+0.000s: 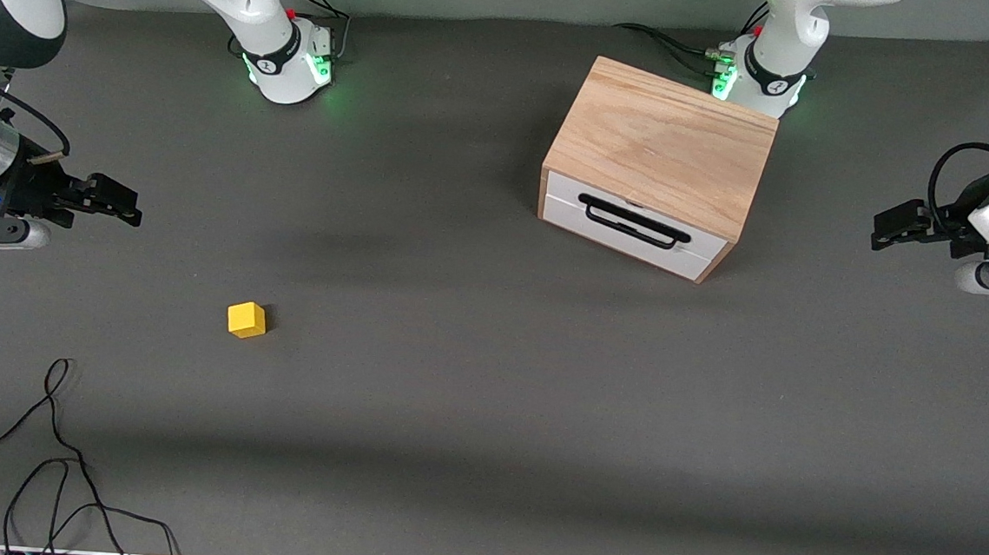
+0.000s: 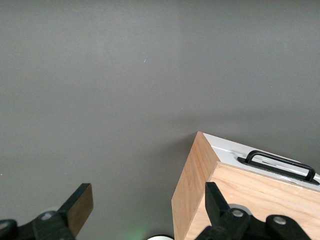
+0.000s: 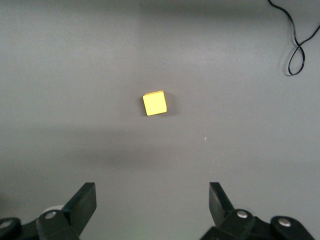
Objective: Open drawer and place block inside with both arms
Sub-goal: 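Reach the right gripper to the yellow cube while the left gripper reaches the handle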
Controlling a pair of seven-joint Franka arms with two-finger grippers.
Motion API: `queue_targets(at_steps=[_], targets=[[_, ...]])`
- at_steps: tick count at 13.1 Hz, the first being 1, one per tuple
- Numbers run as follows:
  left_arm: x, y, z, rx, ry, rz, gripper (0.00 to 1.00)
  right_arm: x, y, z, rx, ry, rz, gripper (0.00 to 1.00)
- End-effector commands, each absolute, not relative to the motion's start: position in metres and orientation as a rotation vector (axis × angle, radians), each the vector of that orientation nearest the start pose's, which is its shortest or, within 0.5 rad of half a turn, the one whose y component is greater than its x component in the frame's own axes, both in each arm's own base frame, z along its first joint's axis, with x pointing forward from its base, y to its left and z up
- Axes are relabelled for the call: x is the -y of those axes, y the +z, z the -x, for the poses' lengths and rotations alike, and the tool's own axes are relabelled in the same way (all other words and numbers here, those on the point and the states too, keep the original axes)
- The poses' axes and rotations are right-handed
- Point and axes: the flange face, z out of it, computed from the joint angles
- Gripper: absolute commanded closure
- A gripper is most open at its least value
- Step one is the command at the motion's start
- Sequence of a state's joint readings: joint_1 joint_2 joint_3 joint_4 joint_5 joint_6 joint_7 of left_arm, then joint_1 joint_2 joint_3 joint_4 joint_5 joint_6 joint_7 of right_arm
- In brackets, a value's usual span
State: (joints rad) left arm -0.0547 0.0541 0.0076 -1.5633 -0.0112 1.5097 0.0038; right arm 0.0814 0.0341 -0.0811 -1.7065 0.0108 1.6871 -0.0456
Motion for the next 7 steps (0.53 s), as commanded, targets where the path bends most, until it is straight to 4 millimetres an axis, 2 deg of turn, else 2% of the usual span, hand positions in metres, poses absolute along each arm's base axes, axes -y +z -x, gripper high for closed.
queue_targets(at_steps=[1,4,7], targets=[[0.030,0.595,-0.559,-0.106,0.173,3.134,0.00,-0.002,0.531,-0.579,0.075,0.080,3.153,0.00],[0.030,0.595,-0.559,-0.106,0.173,3.134,0.00,-0.003,0.497,-0.587,0.072,0.053,3.145,0.00],[0.029,0.593,-0.560,-0.092,0.173,3.134,0.00,-0.004,0.454,-0.583,0.086,0.039,3.148,0.00]])
